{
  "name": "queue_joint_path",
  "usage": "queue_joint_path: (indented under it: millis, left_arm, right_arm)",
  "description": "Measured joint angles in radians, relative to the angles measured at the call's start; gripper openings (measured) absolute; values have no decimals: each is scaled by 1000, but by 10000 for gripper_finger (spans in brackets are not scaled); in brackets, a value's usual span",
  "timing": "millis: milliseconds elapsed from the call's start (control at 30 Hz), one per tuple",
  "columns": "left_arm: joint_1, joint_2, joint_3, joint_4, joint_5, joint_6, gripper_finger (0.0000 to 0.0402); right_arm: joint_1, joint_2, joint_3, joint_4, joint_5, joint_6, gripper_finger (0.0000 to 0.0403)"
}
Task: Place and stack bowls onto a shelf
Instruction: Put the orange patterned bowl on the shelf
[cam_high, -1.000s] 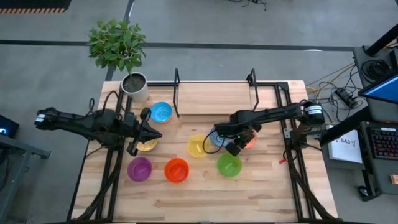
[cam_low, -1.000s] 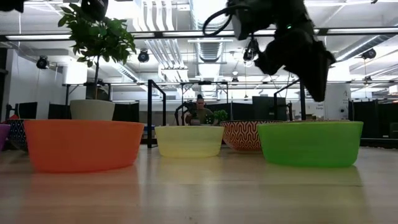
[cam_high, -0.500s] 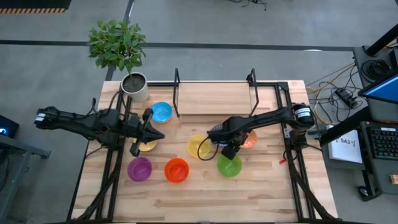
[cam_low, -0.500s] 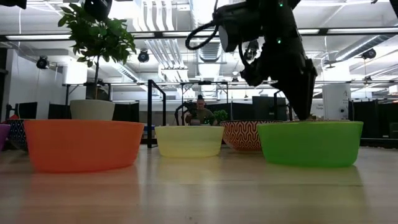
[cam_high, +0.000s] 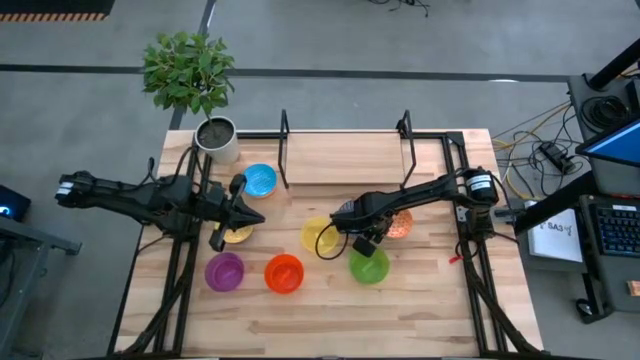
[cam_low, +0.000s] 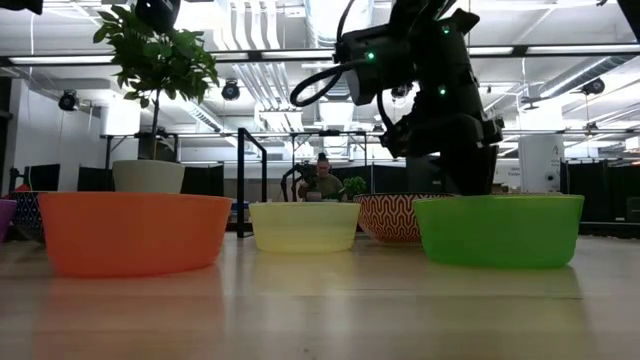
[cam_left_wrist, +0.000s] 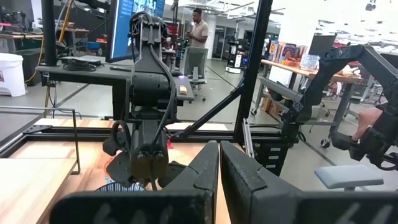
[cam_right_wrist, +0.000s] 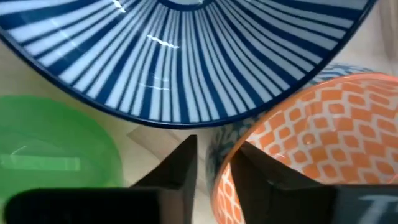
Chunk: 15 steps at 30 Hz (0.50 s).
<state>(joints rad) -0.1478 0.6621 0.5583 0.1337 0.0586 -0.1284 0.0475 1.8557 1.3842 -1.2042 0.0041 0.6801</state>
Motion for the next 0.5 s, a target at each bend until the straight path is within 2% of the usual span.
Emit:
queue_joint_path:
  millis: [100, 133, 500]
  left_arm:
    - [0, 1, 0, 0, 0, 0, 0]
    - [0, 2, 0, 0, 0, 0, 0]
    - [0, 8, -2, 7, 0, 14, 0]
  right_arm:
    - [0, 0, 0, -1, -7, 7, 22]
    - [0, 0, -1, 0, -1, 6, 18]
    - [0, -84, 5, -128, -41, 8, 14]
